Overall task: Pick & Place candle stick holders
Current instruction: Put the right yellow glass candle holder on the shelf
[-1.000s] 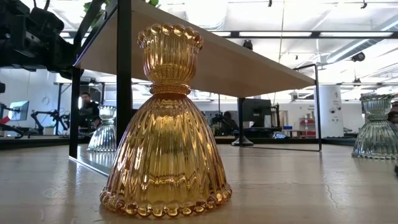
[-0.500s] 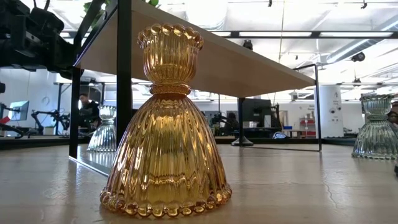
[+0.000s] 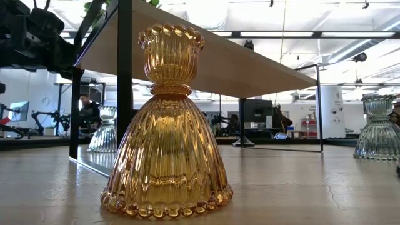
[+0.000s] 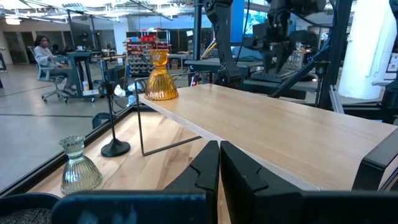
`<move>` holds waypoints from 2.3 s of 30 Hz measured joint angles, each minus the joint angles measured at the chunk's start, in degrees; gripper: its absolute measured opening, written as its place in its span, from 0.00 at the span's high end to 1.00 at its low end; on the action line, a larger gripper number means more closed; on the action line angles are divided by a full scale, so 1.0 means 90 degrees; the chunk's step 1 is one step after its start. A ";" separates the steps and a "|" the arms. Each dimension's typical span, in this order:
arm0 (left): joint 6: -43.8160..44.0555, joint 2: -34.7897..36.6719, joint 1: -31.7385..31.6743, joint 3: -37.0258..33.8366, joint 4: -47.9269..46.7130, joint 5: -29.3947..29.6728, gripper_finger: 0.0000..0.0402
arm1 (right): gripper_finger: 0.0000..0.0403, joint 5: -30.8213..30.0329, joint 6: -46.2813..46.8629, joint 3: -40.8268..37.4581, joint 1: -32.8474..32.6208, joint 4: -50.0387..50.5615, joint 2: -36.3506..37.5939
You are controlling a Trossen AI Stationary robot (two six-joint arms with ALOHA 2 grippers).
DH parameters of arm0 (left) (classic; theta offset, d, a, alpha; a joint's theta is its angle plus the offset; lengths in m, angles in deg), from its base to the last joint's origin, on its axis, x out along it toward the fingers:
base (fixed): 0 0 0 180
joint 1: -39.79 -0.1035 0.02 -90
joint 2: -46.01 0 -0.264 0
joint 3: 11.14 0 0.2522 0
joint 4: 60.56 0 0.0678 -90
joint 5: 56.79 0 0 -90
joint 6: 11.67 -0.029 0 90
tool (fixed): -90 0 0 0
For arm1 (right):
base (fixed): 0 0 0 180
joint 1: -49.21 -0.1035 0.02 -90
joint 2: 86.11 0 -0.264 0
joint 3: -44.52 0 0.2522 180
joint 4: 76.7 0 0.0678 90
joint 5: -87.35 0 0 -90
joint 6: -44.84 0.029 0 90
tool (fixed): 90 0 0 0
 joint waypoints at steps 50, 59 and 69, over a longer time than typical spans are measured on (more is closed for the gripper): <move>-0.0001 0.0000 0.0001 0.0000 0.0000 0.0000 0.95 | 0.96 0.0974 0.0203 -0.2176 0.0007 -0.2434 0.0200; -0.0001 0.0000 0.0001 0.0000 0.0000 -0.0002 0.95 | 0.97 0.0928 -0.0522 -0.1103 0.0526 -0.1233 0.0913; 0.0001 0.0000 0.0000 0.0000 0.0000 0.0000 0.95 | 0.97 0.0758 -0.3261 0.1167 0.2507 0.0284 0.0752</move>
